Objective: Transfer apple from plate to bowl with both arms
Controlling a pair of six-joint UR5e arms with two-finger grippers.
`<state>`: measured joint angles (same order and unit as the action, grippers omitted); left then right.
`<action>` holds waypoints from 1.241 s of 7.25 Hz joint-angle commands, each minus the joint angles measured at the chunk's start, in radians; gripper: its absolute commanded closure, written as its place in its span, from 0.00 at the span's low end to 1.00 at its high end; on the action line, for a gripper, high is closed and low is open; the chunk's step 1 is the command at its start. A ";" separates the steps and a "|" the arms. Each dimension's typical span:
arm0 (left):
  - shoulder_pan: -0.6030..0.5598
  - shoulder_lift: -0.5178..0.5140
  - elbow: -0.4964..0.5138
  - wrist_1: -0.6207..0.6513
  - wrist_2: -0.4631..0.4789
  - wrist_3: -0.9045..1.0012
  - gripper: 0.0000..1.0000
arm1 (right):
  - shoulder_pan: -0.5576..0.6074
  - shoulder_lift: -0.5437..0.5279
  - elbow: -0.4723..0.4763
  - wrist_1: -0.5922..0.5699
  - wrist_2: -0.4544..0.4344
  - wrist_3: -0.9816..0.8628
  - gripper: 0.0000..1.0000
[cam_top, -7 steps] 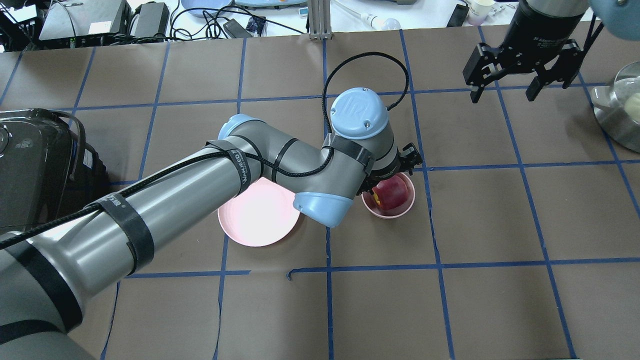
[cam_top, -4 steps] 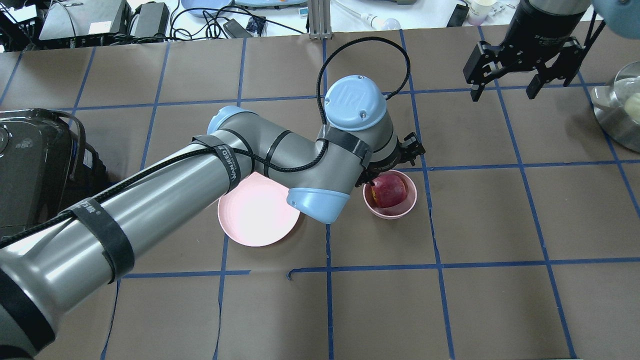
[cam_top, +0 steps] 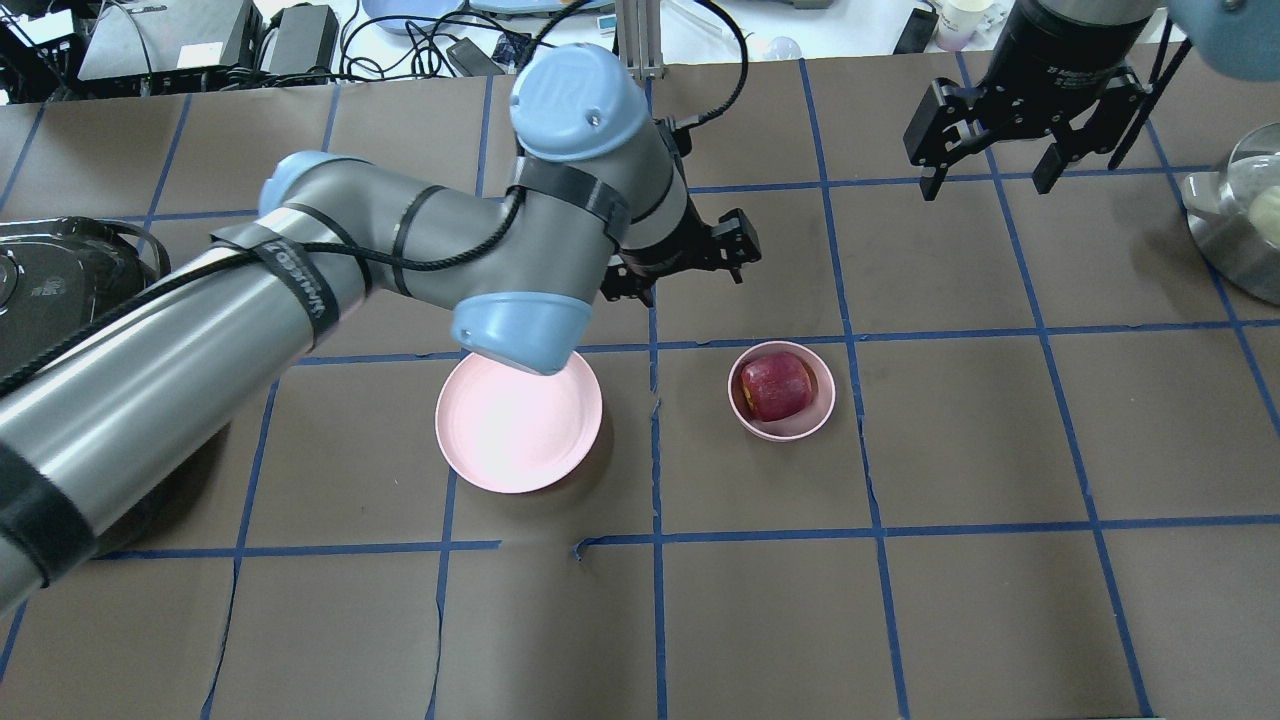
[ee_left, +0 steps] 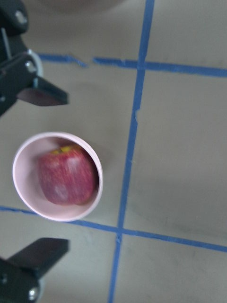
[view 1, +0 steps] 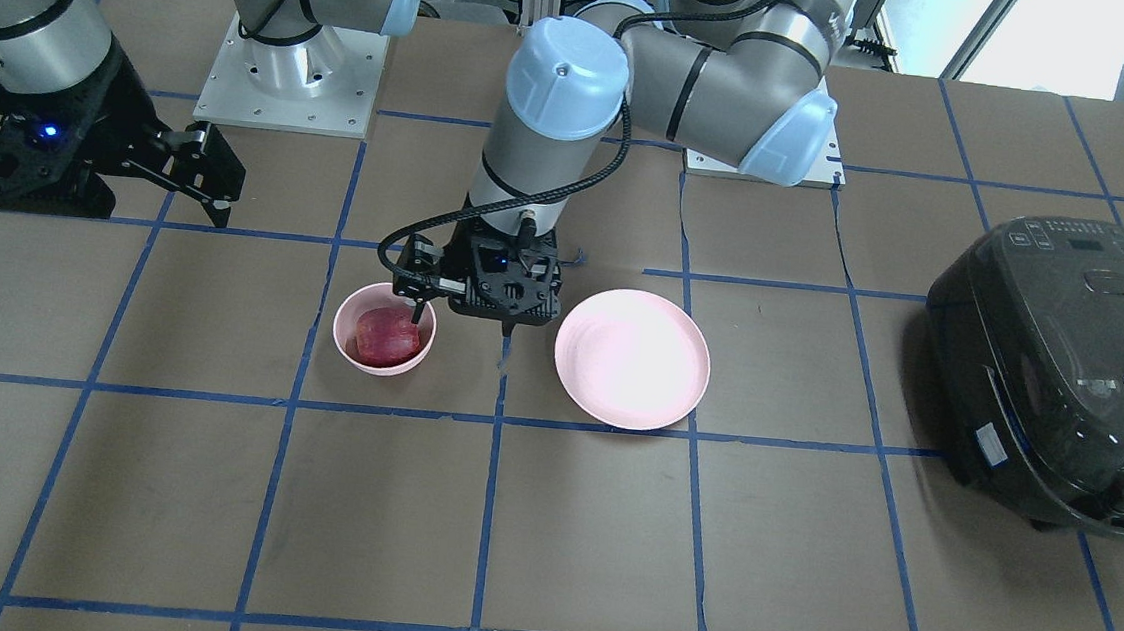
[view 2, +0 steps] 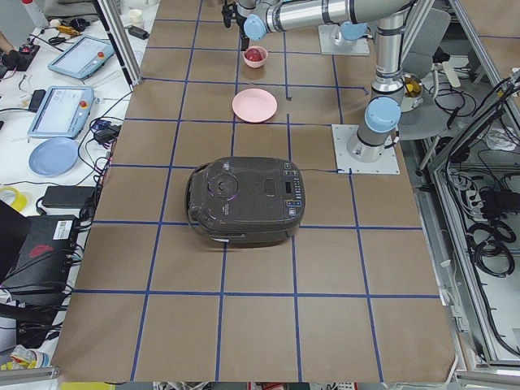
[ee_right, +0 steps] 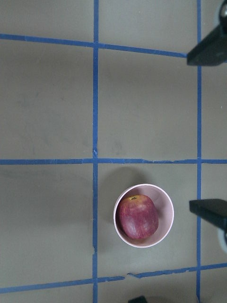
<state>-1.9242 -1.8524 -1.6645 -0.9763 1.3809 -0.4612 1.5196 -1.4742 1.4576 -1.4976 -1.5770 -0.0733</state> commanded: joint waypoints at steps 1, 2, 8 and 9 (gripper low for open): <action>0.153 0.117 0.024 -0.176 0.001 0.207 0.00 | 0.065 0.000 0.004 -0.003 0.000 0.053 0.00; 0.212 0.166 0.064 -0.278 0.023 0.261 0.00 | 0.073 0.000 0.007 -0.009 -0.001 0.052 0.00; 0.261 0.291 0.135 -0.415 0.172 0.322 0.00 | 0.064 0.005 0.010 -0.018 -0.008 0.041 0.00; 0.266 0.291 0.135 -0.417 0.173 0.323 0.00 | 0.062 0.006 0.010 -0.036 -0.015 0.041 0.00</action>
<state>-1.6645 -1.5634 -1.5301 -1.3918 1.5524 -0.1410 1.5848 -1.4696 1.4686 -1.5174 -1.5857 -0.0322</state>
